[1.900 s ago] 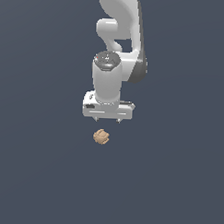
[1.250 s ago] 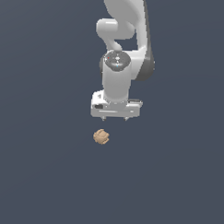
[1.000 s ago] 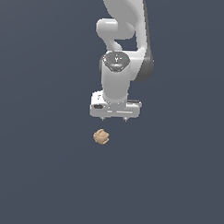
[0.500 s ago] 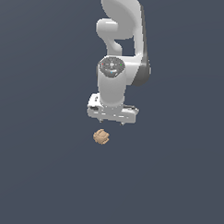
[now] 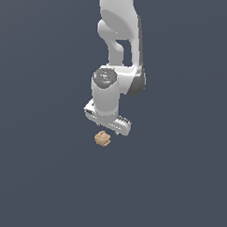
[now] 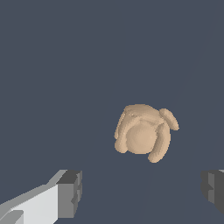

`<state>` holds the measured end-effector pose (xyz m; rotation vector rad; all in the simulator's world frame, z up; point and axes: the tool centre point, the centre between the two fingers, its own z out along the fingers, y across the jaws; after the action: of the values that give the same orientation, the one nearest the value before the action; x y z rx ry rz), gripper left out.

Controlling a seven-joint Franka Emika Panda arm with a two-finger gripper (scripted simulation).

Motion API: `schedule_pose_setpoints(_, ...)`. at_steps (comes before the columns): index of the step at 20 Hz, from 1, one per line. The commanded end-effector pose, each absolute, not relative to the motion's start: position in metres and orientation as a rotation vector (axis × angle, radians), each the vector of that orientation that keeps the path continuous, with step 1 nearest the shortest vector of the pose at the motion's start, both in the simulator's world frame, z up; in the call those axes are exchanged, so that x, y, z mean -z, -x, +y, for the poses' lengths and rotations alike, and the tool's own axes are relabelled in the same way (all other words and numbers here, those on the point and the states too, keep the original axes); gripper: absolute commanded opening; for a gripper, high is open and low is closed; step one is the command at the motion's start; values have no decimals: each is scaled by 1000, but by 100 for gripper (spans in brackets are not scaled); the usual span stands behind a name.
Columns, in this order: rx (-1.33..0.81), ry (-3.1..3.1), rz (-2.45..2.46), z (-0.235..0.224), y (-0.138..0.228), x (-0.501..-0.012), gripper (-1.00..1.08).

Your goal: Pick up the object and move it to a goal position.

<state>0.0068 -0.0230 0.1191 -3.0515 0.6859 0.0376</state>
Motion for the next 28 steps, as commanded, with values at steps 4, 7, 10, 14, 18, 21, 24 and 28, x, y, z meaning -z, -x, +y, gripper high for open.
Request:
schedule_pose_setpoints(4, -21, 2995, 923, -36, -12, -105, 100)
schedule_pose_setpoints(7, -13, 2967, 1017, -42, -14, -99, 100)
schedule_pose_setpoints(10, -7, 2945, 1087, -46, -16, -95, 100)
schedule_pose_setpoints(14, -2, 2924, 1146, -50, -17, -91, 100)
schedule_pose_setpoints(18, 0, 2917, 1165, -51, -17, -90, 100)
schedule_pose_setpoints(21, -1, 2920, 1158, -51, -17, -89, 100)
schedule_pose_setpoints(24, -1, 2920, 1159, -51, -17, -80, 100)
schedule_pose_setpoints(28, -1, 2918, 1164, -51, -16, -60, 100)
